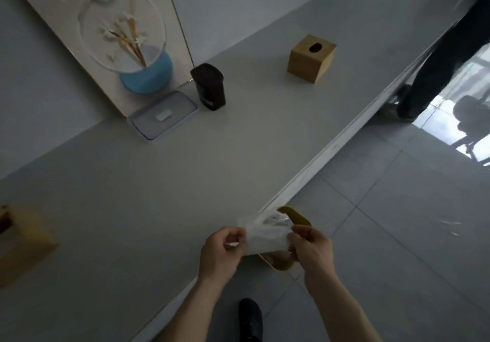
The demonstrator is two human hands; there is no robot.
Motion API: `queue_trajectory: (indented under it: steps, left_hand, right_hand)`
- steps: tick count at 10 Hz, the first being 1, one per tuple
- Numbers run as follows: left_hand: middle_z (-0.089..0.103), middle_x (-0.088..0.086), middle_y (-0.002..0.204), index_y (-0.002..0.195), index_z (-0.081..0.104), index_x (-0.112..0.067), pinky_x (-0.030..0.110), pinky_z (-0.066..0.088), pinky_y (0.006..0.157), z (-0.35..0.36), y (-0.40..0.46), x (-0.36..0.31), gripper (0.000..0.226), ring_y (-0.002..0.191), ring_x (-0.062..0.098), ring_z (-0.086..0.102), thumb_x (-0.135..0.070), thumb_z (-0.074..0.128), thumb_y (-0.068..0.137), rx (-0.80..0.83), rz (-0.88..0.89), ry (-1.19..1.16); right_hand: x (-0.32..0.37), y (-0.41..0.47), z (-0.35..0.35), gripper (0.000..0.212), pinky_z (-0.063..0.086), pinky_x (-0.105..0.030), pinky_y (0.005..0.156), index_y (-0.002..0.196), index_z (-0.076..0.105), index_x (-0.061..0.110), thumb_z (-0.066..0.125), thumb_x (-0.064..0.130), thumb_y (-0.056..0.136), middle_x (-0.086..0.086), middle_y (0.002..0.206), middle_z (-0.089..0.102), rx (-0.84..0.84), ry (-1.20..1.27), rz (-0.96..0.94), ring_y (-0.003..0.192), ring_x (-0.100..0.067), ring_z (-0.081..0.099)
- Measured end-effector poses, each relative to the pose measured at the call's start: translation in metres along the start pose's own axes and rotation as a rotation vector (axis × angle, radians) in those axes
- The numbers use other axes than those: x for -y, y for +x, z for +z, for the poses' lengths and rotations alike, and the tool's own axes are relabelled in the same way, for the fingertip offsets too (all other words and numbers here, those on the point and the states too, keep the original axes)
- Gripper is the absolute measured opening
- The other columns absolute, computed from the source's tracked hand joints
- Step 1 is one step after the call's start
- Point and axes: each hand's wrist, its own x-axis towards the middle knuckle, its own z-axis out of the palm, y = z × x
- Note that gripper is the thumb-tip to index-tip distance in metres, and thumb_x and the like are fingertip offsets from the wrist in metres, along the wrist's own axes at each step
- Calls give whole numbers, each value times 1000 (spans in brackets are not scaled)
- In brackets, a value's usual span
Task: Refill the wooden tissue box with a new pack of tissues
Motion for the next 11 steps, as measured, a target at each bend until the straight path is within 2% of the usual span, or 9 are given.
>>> queue_trajectory:
  steps: [1, 2, 3, 4, 5, 7, 8, 9, 11]
  left_hand:
    - [75, -2, 90, 92, 76, -30, 32, 61, 69, 42, 14, 4, 12, 72, 13, 68, -20, 73, 86, 85, -34, 56]
    - [71, -13, 95, 104, 75, -26, 24, 60, 78, 76, 27, 14, 20, 87, 3, 68, -13, 70, 89, 180, -51, 165]
    - [65, -18, 101, 112, 69, -26, 8, 52, 68, 101, 37, 22, 25, 90, -6, 61, -13, 68, 91, 262, -88, 205]
    - [66, -10, 114, 124, 63, -23, 13, 55, 78, 119, 51, 32, 33, 96, -6, 60, -18, 68, 92, 328, -163, 207]
    - [66, -4, 125, 133, 58, -22, 33, 57, 95, 130, 65, 39, 43, 104, 5, 62, -24, 69, 92, 347, -250, 185]
    - [57, 1, 134, 139, 53, -23, 46, 50, 106, 148, 99, 62, 48, 117, 19, 56, -26, 67, 93, 364, -352, 118]
    - [53, -3, 134, 142, 48, -27, 38, 48, 104, 155, 112, 72, 52, 121, 16, 52, -31, 65, 93, 420, -362, 105]
    - [54, -3, 135, 144, 45, -29, 21, 45, 82, 155, 119, 87, 54, 116, 12, 52, -35, 64, 94, 419, -299, 224]
    - [45, 1, 152, 144, 46, -32, 36, 42, 107, 137, 113, 99, 55, 139, 20, 44, -46, 60, 93, 355, -283, 388]
  right_hand:
    - [-18, 34, -25, 18, 62, -42, 78, 106, 73, 15, 69, 8, 90, -9, 101, 72, -33, 4, 50, 89, -28, 70]
    - [-37, 64, -42, 17, 58, -33, 65, 107, 73, 14, 66, 7, 93, -11, 102, 71, -64, 1, 92, 87, -27, 69]
    - [-54, 87, -52, 18, 53, -28, 60, 109, 72, 12, 64, 6, 95, -12, 100, 71, -81, 1, 132, 84, -26, 68]
    - [-68, 107, -55, 20, 52, -27, 59, 114, 71, 9, 61, 6, 97, -12, 100, 71, -82, 12, 171, 82, -24, 67]
    - [-81, 123, -48, 25, 53, -28, 62, 122, 69, 11, 60, 10, 99, -12, 107, 71, -53, 35, 197, 89, -23, 68]
    - [-100, 147, -31, 28, 59, -34, 74, 128, 66, 14, 58, 17, 101, -11, 117, 68, -7, 77, 248, 100, -25, 67]
    - [-106, 160, -24, 28, 59, -36, 76, 127, 66, 13, 56, 19, 102, -11, 115, 68, -17, 88, 260, 100, -25, 66]
    - [-114, 173, -18, 31, 61, -40, 79, 130, 64, 13, 58, 23, 101, -9, 116, 67, -13, 109, 275, 101, -24, 65]
    - [-126, 181, -10, 50, 57, -49, 96, 143, 54, 16, 65, 34, 97, -9, 134, 57, 43, 85, 423, 110, -23, 55]
